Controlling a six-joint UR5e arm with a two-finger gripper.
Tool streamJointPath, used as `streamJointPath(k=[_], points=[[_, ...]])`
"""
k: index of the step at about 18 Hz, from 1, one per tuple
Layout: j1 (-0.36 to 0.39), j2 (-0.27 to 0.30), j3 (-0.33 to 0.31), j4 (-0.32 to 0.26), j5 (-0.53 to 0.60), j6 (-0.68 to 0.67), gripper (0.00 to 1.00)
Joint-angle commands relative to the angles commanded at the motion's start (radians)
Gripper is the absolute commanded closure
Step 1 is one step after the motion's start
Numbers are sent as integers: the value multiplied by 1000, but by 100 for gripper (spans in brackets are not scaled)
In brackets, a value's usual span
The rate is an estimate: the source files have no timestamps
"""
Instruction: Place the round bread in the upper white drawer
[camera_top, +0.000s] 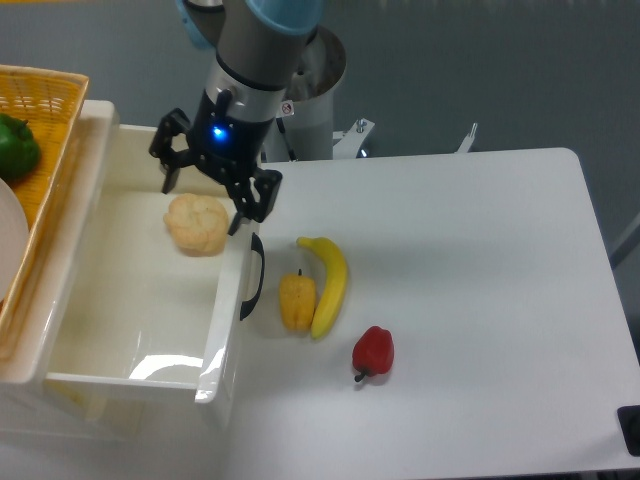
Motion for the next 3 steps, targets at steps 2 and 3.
streamJointPath(k=[2, 3], points=[[12, -3, 0, 9, 28, 0, 0], [18, -3, -5, 9, 31, 0, 0]])
